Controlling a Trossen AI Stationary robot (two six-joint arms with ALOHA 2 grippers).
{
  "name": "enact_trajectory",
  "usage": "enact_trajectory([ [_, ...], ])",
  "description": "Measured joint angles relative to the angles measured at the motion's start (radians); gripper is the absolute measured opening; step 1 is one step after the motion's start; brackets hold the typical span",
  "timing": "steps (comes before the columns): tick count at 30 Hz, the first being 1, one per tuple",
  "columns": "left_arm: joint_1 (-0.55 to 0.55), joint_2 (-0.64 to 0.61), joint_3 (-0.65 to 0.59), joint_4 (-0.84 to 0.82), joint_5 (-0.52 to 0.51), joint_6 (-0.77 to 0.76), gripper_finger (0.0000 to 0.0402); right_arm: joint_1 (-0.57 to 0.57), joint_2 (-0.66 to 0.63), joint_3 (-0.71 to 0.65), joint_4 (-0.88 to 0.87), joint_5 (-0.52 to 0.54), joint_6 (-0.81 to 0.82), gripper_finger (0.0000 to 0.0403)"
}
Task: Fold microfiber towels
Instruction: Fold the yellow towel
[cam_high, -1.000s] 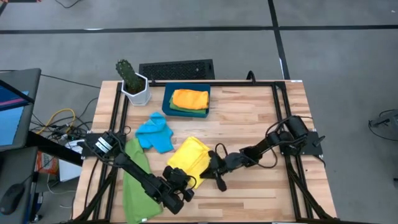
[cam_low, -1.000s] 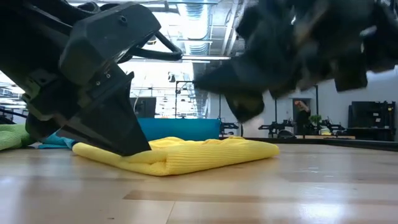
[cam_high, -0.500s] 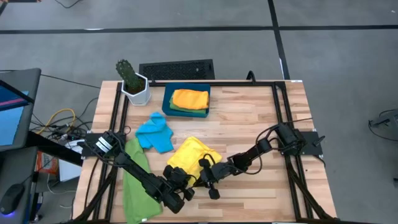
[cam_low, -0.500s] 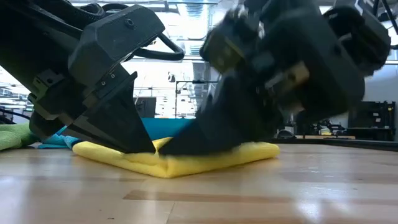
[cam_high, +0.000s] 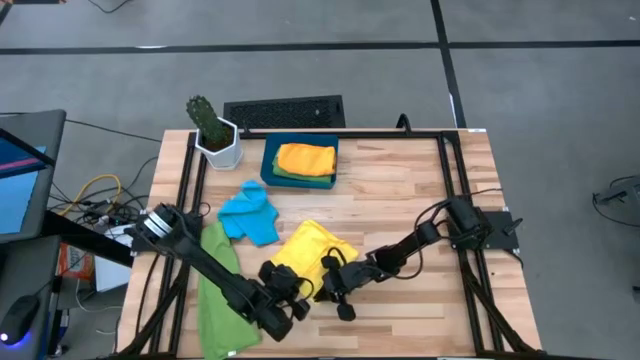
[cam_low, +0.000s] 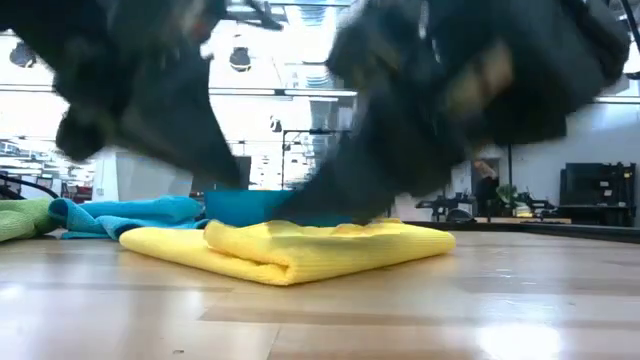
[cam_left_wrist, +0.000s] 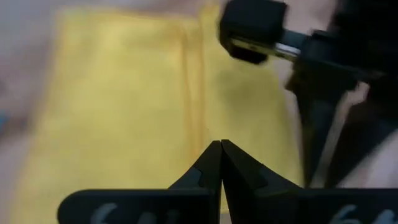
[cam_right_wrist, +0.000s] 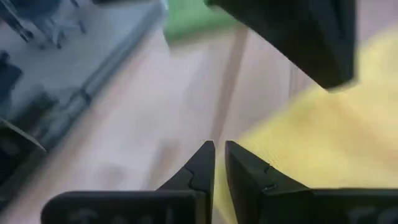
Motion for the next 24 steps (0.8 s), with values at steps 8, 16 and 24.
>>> enact_trajectory([
  [8,-0.028,-0.142,-0.005,-0.288,-0.021,-0.153,0.0,-0.024,-0.132,0.002,-0.124,0.007,-0.018,0.0062],
  [16,-0.126,-0.14,-0.202,-0.275,-0.163,-0.787,0.0002,-0.034,-0.281,0.002,-0.36,0.101,-0.035,0.0062],
  [24,-0.116,-0.139,-0.366,0.085,-0.131,-0.777,0.0027,-0.04,-0.12,0.01,-0.101,0.082,-0.092,0.0062],
])
